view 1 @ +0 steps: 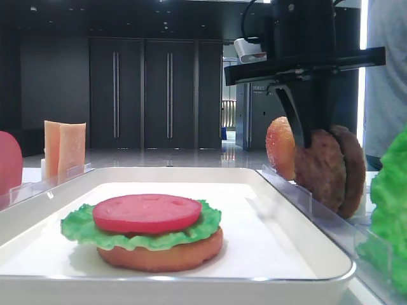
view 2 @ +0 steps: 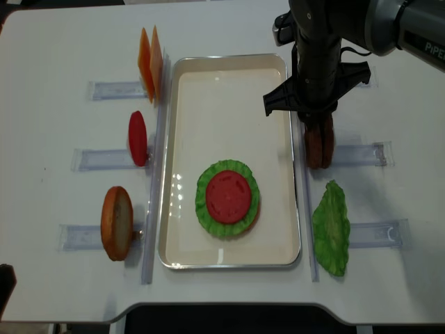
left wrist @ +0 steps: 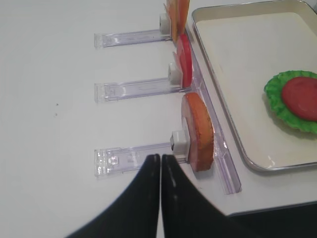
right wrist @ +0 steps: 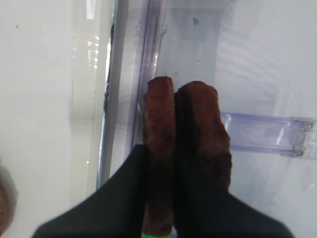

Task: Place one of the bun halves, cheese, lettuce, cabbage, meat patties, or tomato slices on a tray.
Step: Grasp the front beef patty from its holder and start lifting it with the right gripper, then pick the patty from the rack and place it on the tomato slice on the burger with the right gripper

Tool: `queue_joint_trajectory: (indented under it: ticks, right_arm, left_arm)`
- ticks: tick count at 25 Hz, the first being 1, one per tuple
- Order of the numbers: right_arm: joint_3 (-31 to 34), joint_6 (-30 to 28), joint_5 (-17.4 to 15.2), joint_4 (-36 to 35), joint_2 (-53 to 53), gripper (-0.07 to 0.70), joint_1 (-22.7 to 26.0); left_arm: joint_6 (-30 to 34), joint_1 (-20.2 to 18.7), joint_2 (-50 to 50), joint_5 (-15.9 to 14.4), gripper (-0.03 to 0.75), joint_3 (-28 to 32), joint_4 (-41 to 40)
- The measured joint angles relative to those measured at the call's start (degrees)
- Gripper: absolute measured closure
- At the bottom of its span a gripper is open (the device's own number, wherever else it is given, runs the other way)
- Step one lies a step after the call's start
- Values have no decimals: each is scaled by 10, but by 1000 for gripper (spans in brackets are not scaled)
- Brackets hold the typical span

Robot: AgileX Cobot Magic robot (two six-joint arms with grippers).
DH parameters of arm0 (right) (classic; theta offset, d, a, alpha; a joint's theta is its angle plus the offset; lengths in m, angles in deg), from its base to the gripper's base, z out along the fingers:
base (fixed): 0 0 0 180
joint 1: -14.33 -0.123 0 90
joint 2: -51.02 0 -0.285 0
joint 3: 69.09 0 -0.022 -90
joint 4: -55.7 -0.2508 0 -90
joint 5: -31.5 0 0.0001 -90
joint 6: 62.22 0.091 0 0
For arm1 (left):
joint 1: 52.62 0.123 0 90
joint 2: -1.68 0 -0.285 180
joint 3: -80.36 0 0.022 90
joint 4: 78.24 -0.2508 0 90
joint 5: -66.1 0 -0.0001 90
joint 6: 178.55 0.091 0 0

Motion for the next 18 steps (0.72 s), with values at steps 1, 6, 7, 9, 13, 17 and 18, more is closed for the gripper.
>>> queue_joint_trajectory:
  ticks: [1, 6, 7, 9, 13, 17, 18]
  right_arm:
    - [0, 0, 0, 0, 0, 528, 0]
    - [0, -1, 0, 1, 0, 528, 0]
    - [0, -2, 0, -1, 0, 528, 0]
    - [0, -3, 0, -4, 0, 528, 0]
    - [0, -18, 0, -11, -1, 528, 0]
    - [0, -23, 0, -17, -17, 528, 0]
    - [0, -23, 0, -18, -23, 528, 0]
  left_arm:
    - [0, 0, 0, 0, 722, 0, 0]
    - [0, 0, 0, 0, 722, 0, 0]
    - [0, 0, 0, 0, 722, 0, 0]
    - [0, 0, 0, 0, 722, 0, 0]
    - [0, 0, 0, 0, 722, 0, 0]
    - [0, 0, 0, 0, 722, 0, 0]
    - [0, 0, 0, 0, 722, 0, 0]
